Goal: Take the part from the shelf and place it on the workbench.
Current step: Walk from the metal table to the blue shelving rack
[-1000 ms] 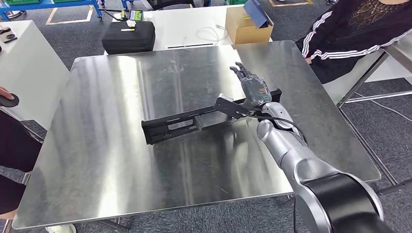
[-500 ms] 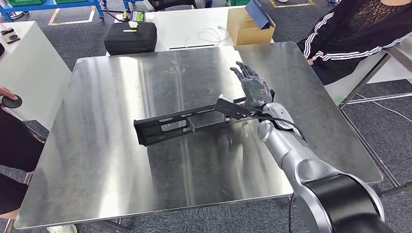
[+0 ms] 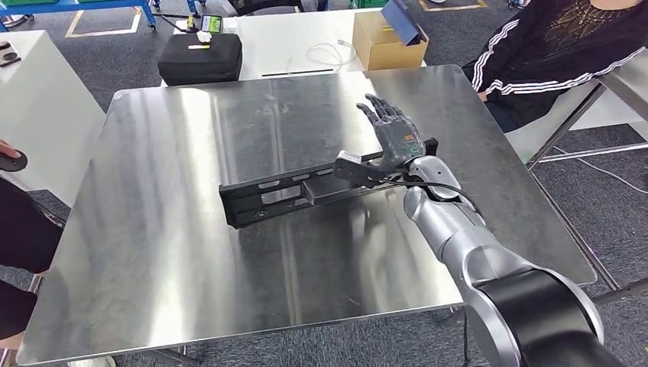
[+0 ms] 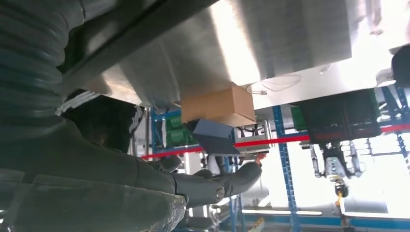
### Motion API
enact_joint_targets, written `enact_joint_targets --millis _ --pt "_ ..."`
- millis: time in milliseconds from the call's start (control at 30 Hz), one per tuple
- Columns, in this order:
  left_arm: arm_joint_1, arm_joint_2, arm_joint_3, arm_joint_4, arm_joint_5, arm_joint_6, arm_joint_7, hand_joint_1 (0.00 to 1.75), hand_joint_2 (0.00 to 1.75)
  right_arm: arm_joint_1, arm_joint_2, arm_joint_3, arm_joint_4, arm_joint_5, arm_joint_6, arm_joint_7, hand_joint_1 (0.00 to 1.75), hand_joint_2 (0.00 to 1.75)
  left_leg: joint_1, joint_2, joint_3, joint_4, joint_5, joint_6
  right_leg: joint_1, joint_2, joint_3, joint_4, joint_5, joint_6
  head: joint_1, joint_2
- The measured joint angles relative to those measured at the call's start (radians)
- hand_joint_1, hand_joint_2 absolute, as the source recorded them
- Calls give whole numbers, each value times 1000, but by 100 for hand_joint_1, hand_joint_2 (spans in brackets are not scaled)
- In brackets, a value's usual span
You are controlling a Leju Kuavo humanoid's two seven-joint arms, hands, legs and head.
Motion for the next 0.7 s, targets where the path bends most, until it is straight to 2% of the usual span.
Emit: enact_joint_targets --millis 67,100,133,200,233,267,300,333,367,433,467,533,600,633,700 --pt "0 0 -1 0 -2 -3 2 0 0 -4 -4 12 0 15 0 6 0 175 -2 0 1 -4 6 14 -1 0 -4 2 -3 10 0 0" --pt "0 -1 -1 0 -2 -4 3 0 0 -6 -6 17 0 19 1 9 0 175 -1 1 2 -7 9 21 -2 -1 -14 21 -14 11 1 0" --pt "-1 -1 -1 0 -2 -6 3 0 0 -8 -9 22 0 21 1 10 0 175 1 2 4 -10 11 27 -1 -1 -34 63 -34 10 3 0" --pt "-2 -1 -2 0 -2 -7 3 0 0 -8 -13 31 0 27 3 12 0 175 0 4 3 -10 12 34 -2 -2 -98 199 -89 5 5 0" --pt "-2 -1 -2 0 -3 -7 3 0 0 -6 -16 35 1 32 6 13 0 175 -1 4 3 -10 12 35 -2 -2 -127 261 -108 5 6 0" --pt "-2 -1 -2 0 -3 -7 3 0 0 -6 -18 40 1 39 11 13 0 175 -1 3 3 -10 11 36 -2 -2 -142 293 -114 8 6 0" --pt "-2 -1 -2 0 -3 -7 3 0 0 -8 -19 45 1 47 19 14 0 175 -2 3 4 -10 11 36 -2 -2 -137 282 -104 14 6 0" --pt "-2 -1 -2 0 -4 -7 4 0 0 -13 -20 51 1 56 30 14 0 175 -1 2 5 -10 11 35 -3 -2 -113 232 -82 21 6 0" --pt "-2 -2 -3 0 -4 -8 4 0 0 -20 -21 58 1 66 45 14 0 175 -2 1 6 -9 11 34 -3 -3 -75 157 -53 27 6 0" --pt "-2 -2 -3 0 -6 -11 4 0 0 -39 -21 76 0 89 84 13 0 175 -7 1 6 -7 9 29 -1 -6 -11 32 -12 27 5 0" --pt "-3 -2 -3 0 -7 -13 4 0 0 -47 -21 86 0 101 104 12 0 175 -9 1 5 -7 8 25 1 -7 3 4 -5 22 4 0" --pt "-3 -2 -4 0 -9 -17 4 0 0 -63 -20 107 0 121 140 11 0 175 -9 1 5 -9 9 16 3 -6 5 -3 -1 10 3 0" --pt "-3 -2 -5 0 -11 -21 4 0 0 -77 -19 125 0 136 167 10 0 175 -5 1 -4 8 -5 5 -3 -6 9 -8 2 -3 2 0" --pt "-3 -2 -5 0 -12 -23 4 0 0 -83 -17 133 0 140 176 10 0 175 -4 2 -19 40 -25 0 -7 -7 11 -10 4 -10 1 0" --pt "-3 -2 -6 0 -12 -26 4 0 0 -89 -15 146 0 145 188 8 0 175 0 2 -76 163 -87 -9 -9 -7 12 -10 3 -18 -2 0"
